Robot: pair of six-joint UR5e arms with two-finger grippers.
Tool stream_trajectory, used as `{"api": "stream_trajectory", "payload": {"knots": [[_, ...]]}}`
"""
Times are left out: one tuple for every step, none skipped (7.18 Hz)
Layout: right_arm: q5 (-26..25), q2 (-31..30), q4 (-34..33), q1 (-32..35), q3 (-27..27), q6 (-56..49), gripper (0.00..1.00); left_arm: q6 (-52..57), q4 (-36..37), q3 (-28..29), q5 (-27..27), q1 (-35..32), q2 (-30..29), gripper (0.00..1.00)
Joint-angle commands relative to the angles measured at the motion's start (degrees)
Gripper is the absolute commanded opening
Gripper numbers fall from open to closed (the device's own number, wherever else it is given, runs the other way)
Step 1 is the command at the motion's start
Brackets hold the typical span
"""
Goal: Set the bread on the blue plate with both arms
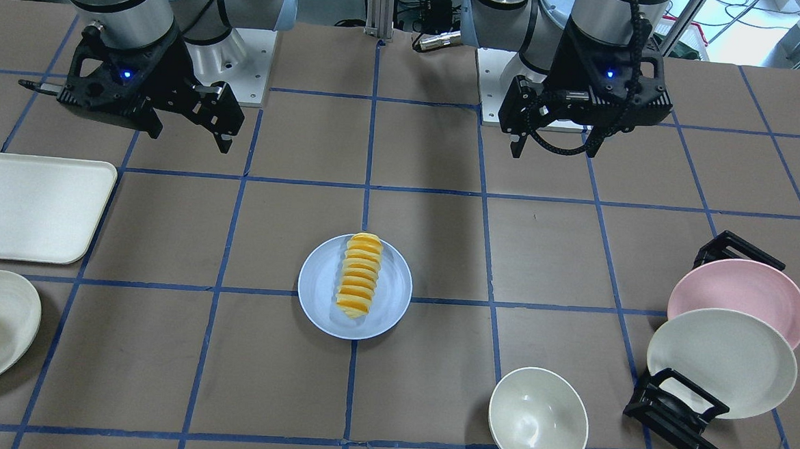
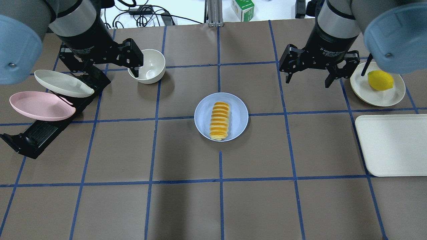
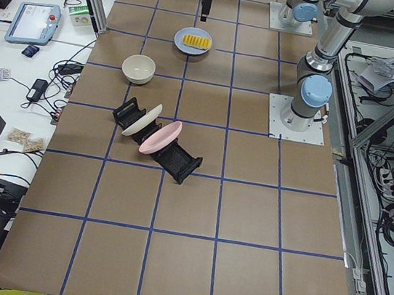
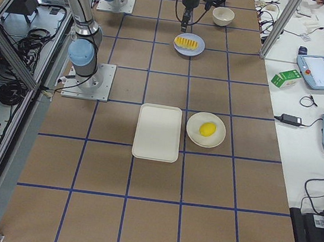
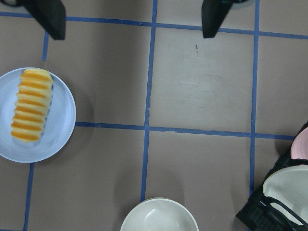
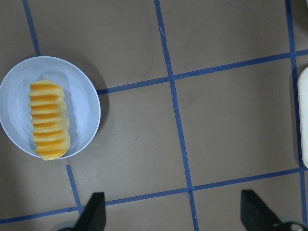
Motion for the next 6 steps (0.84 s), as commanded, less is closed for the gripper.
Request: {"api": "stream_trajectory", "payload": {"knots": [[-0.2, -0.1, 0.1, -0.2, 0.2, -0.1, 1.0, 1.8, 0.0, -0.1, -0.1, 0.0, 0.1, 1.0], [-0.2, -0.3, 0.0, -0.1, 0.4, 0.7, 1.0, 1.8, 0.0, -0.2, 0.0, 0.0, 0.1, 1.0], [-0.2, -0.5, 0.1, -0.1, 0.5, 0.3, 1.0, 1.8, 0.0, -0.2, 0.1, 0.0, 0.2, 1.0], [0.4, -0.6, 0.0, -0.1, 1.2, 0.3, 1.0, 1.8, 0.0, -0.2, 0.1, 0.0, 0.3, 1.0], [0.7, -0.9, -0.9, -0.1, 1.2, 0.5, 1.0, 1.8, 0.0, -0.2, -0.1, 0.0, 0.3, 1.0], [0.0, -0.9, -0.1, 0.1, 1.3, 0.9, 1.0, 1.8, 0.0, -0.3, -0.2, 0.0, 0.3, 1.0]]}}
